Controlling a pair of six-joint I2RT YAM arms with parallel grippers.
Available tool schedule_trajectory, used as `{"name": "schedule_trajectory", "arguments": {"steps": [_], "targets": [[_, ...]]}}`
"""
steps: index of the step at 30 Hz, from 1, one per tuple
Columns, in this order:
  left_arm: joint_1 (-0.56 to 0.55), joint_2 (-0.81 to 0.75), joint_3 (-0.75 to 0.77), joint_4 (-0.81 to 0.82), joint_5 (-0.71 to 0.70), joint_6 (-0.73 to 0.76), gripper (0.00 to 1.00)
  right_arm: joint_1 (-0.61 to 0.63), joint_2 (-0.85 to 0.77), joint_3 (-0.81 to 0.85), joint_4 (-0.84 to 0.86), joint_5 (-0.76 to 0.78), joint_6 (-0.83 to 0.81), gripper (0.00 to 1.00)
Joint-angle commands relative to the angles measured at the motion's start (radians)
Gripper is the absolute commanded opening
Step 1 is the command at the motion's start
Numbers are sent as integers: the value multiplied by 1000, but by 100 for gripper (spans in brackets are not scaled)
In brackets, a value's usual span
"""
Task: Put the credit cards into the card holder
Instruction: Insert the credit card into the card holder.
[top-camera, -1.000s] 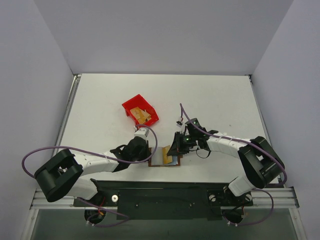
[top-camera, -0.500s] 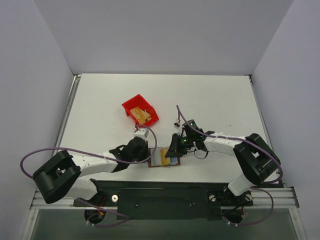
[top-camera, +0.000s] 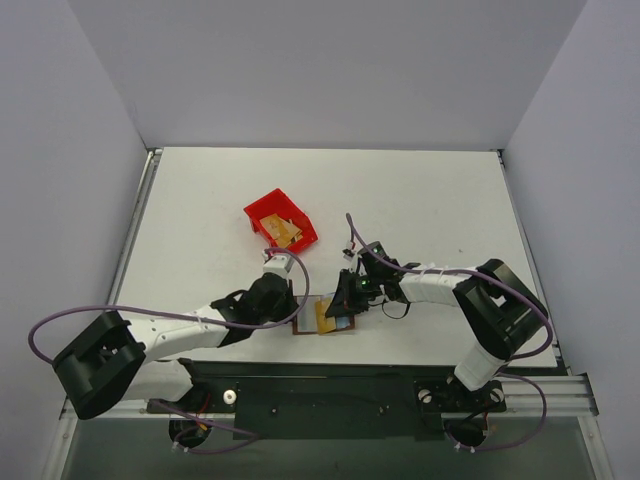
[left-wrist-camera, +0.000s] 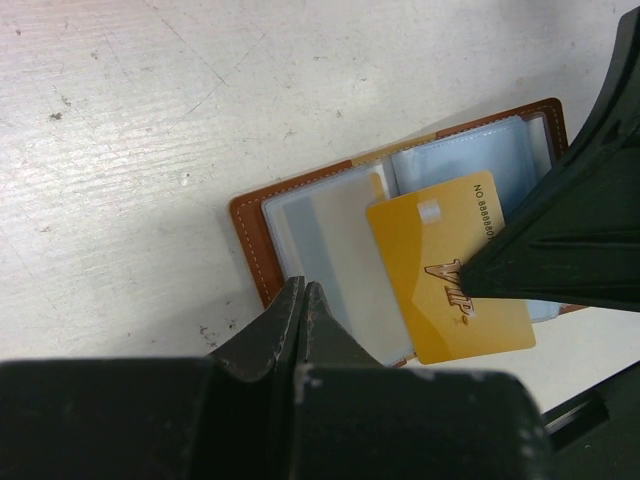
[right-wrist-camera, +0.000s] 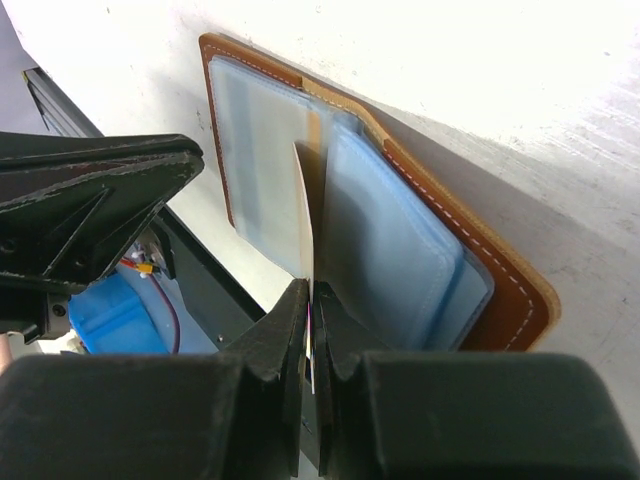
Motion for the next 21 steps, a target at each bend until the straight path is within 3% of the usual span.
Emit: {"name": "schedule_trajectory", "arguments": {"steps": [1,21], "targets": [[4,-26,8,20,5,12,0,9,18,26,-2,31,9,0],[4,94,-18,44,36,7,0,3,-39,29,-7,30,-2,0]]}}
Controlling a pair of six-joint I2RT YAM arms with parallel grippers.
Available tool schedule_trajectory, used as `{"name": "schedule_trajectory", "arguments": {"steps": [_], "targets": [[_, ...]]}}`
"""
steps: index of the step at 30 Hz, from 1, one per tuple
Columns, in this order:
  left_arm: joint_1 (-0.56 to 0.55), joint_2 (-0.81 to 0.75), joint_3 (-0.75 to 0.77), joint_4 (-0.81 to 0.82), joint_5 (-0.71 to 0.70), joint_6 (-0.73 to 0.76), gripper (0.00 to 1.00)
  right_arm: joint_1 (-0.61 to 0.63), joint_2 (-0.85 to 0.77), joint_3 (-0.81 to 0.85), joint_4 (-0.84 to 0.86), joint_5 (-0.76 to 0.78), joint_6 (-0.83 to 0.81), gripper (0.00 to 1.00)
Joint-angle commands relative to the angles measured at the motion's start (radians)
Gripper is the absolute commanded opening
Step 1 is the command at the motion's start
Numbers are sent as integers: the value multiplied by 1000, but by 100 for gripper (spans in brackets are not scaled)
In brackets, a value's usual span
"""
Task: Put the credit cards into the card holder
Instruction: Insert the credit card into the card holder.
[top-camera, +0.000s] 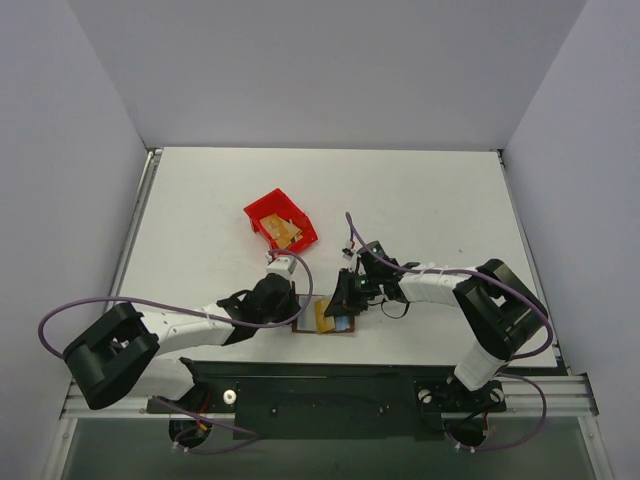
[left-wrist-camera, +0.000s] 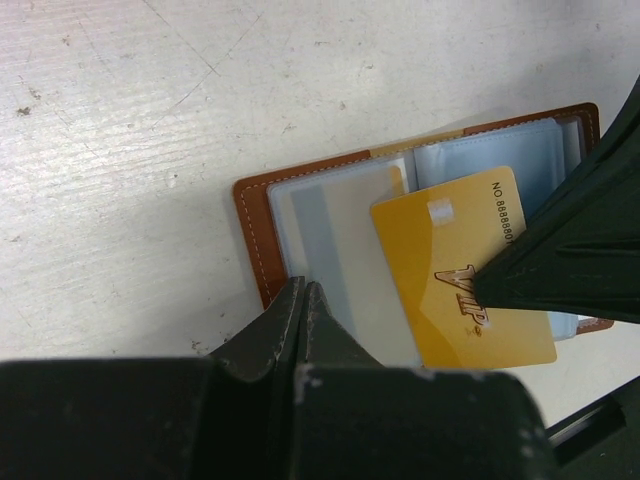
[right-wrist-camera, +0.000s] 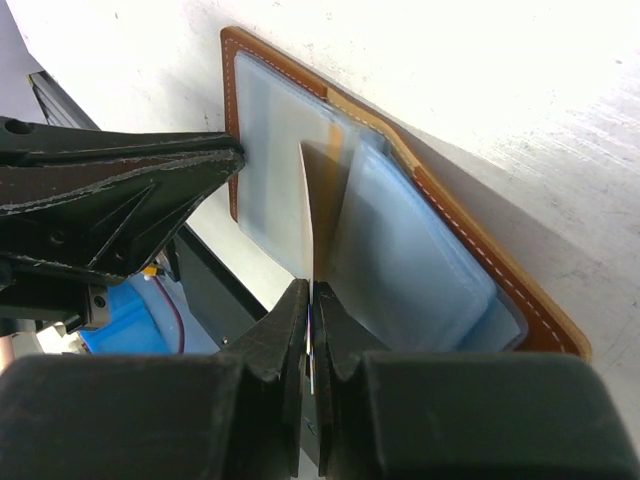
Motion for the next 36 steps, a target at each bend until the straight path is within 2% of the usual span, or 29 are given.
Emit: {"name": "schedule_trajectory", "arguments": {"steps": [1,10,27,36], "targets": [[4,28,-13,-3,13,4,0,-4,-52,18,-5,26,-14,0],[4,23,-25,-6,8,1,0,-73,-141,-31,18,37,15,0],[4,12,-22,-11,2,0,0,-96,-81,-99,158,-83,93,0],[4,6,-21,-14,0,1,0,-96,-55,-103,163,-80,99,0]]}}
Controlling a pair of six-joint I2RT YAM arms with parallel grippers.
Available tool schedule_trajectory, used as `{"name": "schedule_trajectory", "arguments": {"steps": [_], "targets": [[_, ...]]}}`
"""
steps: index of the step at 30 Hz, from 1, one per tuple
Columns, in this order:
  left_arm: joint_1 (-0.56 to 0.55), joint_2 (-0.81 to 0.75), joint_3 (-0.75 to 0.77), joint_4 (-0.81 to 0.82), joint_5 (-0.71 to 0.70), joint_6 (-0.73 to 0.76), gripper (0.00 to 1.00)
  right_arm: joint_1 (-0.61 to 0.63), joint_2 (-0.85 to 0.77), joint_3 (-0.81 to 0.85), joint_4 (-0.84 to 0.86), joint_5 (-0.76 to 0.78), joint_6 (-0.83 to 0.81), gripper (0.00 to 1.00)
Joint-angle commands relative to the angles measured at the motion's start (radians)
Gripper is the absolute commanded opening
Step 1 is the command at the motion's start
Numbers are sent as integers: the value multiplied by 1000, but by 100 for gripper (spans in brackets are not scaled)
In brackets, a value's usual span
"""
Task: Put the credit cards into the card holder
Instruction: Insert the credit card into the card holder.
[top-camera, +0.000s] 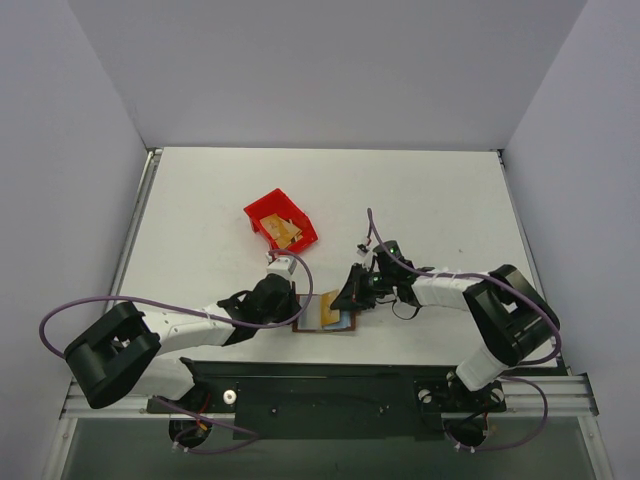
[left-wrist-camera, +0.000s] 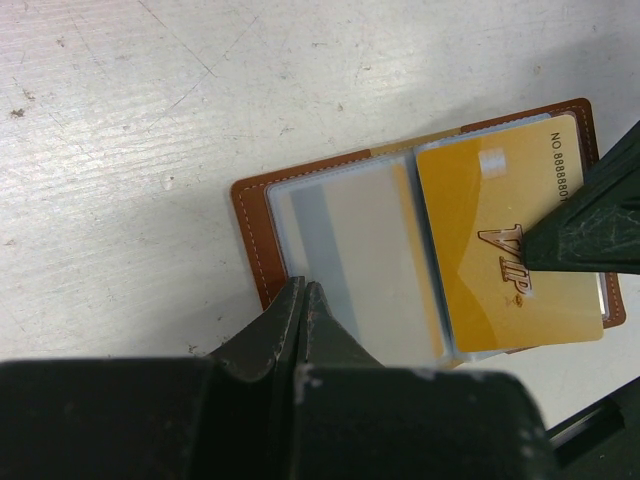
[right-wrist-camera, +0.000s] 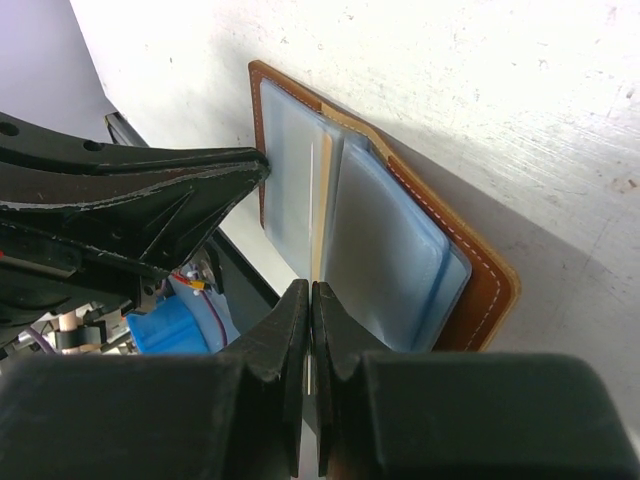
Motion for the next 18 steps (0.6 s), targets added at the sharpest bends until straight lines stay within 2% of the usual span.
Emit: {"name": "schedule_trajectory", "arguments": {"steps": [1,18], "targets": [[2,-2,-14,-39,0,3,0,-4,10,-6,24,-22,2,0],[4,-4,-13,-39,0,4,0,24,65,6,43,-29,17,0]]}}
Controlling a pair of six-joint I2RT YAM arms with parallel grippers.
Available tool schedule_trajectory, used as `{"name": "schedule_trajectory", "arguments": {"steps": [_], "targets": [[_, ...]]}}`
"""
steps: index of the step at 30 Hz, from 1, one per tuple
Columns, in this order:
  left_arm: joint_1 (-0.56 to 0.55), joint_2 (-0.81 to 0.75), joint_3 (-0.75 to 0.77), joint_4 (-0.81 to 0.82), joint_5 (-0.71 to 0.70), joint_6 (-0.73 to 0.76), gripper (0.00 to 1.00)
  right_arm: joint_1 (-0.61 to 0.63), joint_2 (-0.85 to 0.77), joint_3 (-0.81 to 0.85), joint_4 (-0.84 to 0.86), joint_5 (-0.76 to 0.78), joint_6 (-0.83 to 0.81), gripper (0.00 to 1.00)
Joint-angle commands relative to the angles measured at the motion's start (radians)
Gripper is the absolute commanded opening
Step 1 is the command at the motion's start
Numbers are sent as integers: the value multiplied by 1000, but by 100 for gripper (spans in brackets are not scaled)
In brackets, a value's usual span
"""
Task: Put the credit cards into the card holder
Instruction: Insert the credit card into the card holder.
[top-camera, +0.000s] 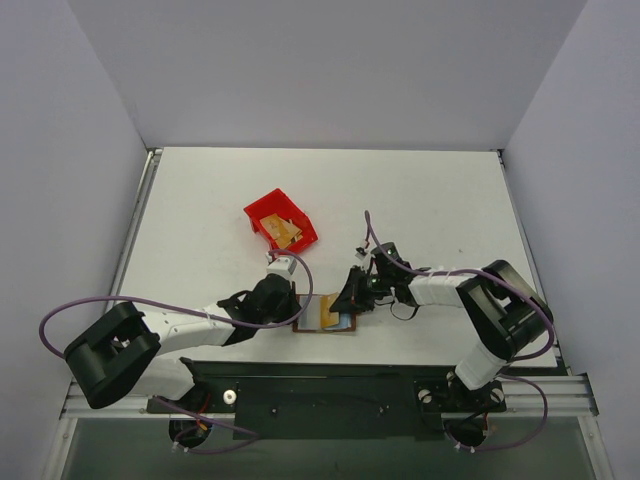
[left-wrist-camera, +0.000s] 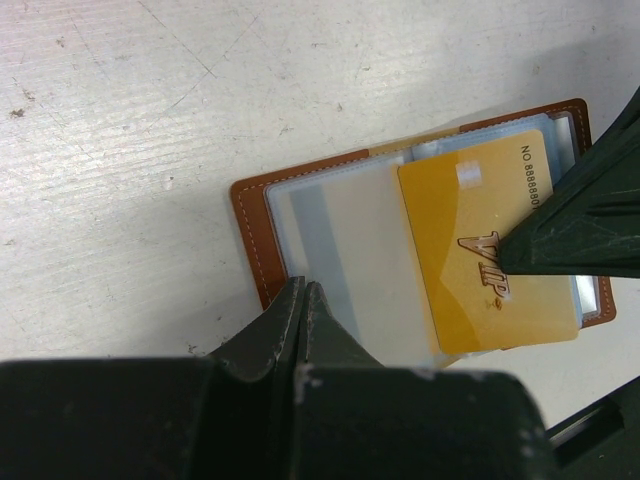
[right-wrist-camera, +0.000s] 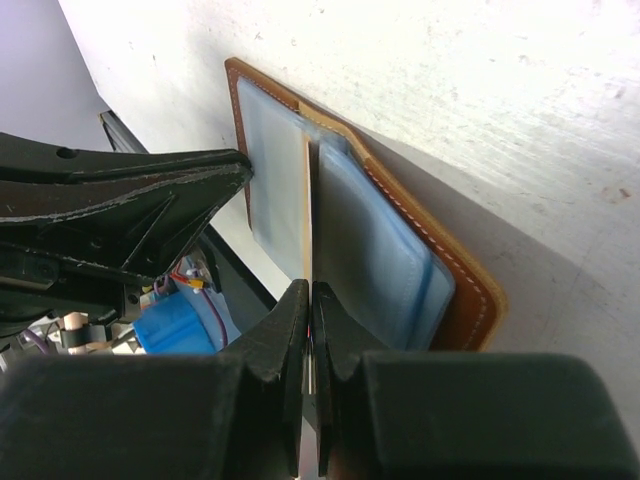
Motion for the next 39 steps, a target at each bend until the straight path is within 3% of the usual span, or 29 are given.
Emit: {"name": "schedule_trajectory", "arguments": {"steps": [1,39], "targets": [[4,-1,-14,-39,0,4,0,21,18,9,32,-18,2,0],[4,-4,-13,-39,2,4,0,82,68,59,30,37,1,0]]}}
